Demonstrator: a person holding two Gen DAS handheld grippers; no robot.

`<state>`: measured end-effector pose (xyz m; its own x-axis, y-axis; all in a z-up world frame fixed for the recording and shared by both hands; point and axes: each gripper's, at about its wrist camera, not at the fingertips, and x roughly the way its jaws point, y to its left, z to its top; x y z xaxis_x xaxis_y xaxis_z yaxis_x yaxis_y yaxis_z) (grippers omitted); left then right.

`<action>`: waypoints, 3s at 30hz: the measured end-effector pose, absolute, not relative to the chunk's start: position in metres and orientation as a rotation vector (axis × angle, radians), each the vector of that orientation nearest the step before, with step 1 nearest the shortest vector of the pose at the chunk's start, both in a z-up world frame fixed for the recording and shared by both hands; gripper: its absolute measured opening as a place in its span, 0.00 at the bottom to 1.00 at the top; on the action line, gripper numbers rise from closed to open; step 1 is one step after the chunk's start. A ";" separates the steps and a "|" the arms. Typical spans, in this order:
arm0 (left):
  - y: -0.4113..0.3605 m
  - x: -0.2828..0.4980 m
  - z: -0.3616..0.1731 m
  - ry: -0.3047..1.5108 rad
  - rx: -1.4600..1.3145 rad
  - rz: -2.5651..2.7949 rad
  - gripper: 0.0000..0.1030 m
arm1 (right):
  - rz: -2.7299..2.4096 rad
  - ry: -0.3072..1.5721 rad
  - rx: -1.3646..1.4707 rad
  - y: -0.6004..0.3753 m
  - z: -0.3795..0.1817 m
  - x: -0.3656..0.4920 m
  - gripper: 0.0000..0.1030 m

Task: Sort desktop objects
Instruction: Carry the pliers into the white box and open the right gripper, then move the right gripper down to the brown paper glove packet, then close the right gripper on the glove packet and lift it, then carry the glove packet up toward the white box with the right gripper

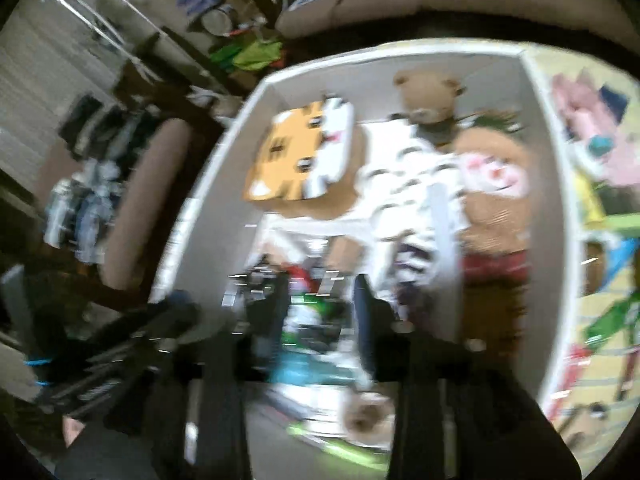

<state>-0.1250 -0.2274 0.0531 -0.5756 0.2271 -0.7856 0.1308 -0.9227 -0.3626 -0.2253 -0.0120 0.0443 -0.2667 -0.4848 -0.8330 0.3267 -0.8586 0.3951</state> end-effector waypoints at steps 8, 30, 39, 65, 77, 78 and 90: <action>-0.216 -0.125 0.052 -0.560 -1.441 2.657 0.77 | -2.215 0.394 1.507 -0.046 0.028 -0.237 0.35; -0.056 -0.116 0.081 -0.190 -1.330 2.524 1.00 | -2.426 -0.094 1.460 0.166 0.086 -0.150 1.00; 0.011 -0.091 0.080 -0.029 -1.307 2.439 1.00 | -2.406 -0.308 1.588 0.240 0.036 -0.123 1.00; 0.031 -0.091 0.059 0.015 -1.345 2.411 1.00 | -2.245 0.106 1.900 0.193 -0.051 -0.147 0.62; 0.035 -0.073 0.056 0.094 -1.300 2.323 1.00 | -2.174 -0.547 1.574 0.263 0.010 -0.132 0.55; 0.038 -0.068 0.055 0.068 -1.302 2.279 1.00 | -2.146 -0.622 1.531 0.269 0.017 -0.129 0.55; 0.017 -0.035 0.100 -0.242 -0.968 2.223 1.00 | -1.660 -0.947 1.190 0.229 0.061 -0.092 0.56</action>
